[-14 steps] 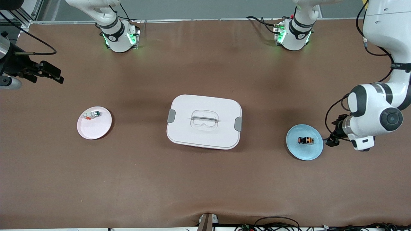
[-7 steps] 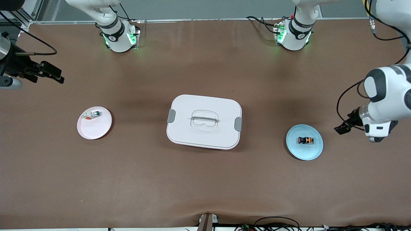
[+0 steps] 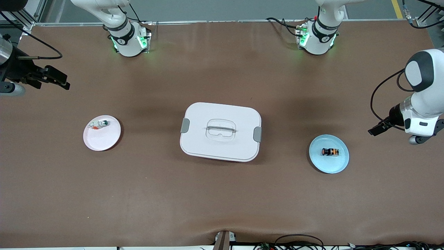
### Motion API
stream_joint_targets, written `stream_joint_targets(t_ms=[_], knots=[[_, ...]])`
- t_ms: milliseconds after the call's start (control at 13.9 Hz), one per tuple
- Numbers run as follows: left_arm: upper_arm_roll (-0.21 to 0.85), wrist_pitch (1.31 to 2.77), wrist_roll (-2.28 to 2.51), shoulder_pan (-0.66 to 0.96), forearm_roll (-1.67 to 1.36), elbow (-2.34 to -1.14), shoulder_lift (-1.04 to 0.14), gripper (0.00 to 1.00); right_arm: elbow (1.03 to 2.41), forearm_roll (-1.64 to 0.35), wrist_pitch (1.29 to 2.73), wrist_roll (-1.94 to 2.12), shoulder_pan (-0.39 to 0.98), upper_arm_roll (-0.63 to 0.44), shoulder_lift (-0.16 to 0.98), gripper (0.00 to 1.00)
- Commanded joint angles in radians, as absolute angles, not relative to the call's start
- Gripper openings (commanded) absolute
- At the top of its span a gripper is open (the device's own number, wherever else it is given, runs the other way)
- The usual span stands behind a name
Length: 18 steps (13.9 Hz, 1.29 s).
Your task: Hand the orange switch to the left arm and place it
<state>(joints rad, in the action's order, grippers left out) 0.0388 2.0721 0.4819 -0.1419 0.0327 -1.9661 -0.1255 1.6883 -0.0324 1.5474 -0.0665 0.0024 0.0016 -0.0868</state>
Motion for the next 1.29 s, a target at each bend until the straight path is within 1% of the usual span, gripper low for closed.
stream_joint_targets(t_ms=[0,144,288,432,647,1223], knots=[[0.044,2.028,0.424,-0.146,-0.012,-1.987,-0.057,1.00,1.720,-0.018,1.565,-0.067,0.008,0.000,-0.120,1.00],[0.066,1.981,0.365,-0.146,-0.014,-1.945,-0.055,1.00,1.720,-0.020,1.565,-0.067,0.008,0.000,-0.123,1.00],[0.084,1.886,0.255,-0.144,-0.014,-1.881,-0.066,1.00,1.721,-0.020,1.569,-0.069,0.008,0.002,-0.126,1.00],[0.089,1.871,0.183,-0.144,-0.014,-1.847,-0.063,1.00,1.720,-0.020,1.569,-0.069,0.008,0.000,-0.126,1.00],[0.089,1.800,0.037,-0.141,-0.014,-1.757,-0.069,1.00,1.720,-0.020,1.574,-0.069,0.008,0.000,-0.126,1.00],[0.124,1.770,0.049,-0.133,-0.014,-1.585,-0.072,1.00,1.721,-0.018,1.591,-0.071,0.008,0.000,-0.126,1.00]])
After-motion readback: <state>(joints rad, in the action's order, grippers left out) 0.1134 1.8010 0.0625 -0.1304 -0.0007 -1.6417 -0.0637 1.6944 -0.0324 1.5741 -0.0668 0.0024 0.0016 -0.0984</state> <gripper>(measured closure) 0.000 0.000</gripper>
